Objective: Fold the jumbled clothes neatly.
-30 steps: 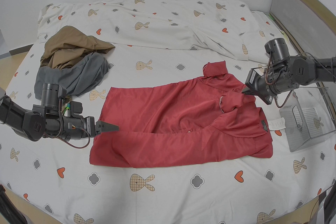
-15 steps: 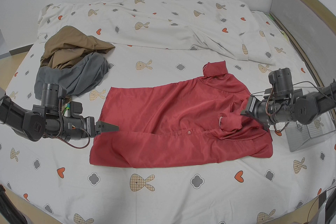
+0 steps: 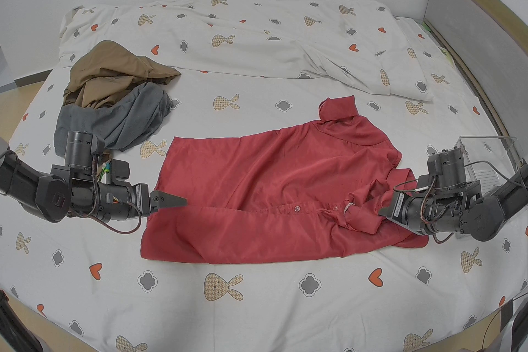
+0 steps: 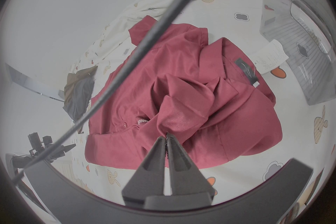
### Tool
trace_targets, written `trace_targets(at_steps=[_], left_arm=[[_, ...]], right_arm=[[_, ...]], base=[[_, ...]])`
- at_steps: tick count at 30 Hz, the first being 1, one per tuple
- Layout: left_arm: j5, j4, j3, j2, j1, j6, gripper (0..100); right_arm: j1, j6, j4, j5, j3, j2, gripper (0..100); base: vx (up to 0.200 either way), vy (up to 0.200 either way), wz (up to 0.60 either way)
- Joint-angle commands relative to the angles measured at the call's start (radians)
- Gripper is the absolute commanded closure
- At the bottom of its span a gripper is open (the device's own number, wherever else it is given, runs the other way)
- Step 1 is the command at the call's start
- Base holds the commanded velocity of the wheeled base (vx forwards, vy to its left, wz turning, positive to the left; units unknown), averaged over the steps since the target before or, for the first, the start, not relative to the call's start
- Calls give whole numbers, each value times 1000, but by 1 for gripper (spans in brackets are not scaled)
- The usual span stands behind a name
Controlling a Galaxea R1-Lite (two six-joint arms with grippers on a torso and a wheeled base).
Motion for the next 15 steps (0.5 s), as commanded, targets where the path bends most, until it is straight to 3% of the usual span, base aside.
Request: trace_targets(at_steps=[1,2,12,15], left_arm=[[0,-1,0,1,0,0,0],[0,-1,0,1,0,0,0],[0,-1,0,-4,0,0,0],[0,-1,0,-4,0,0,0]], right_arm=[[-6,-1,1,0,20,7,100],[-8,-1,1,2,22,7,0],[-11,-1,6,2,24,-93,0],[2,-2,144,11,-107,-200,0]], base=[[0,0,0],[0,0,0],[0,0,0],[0,0,0]])
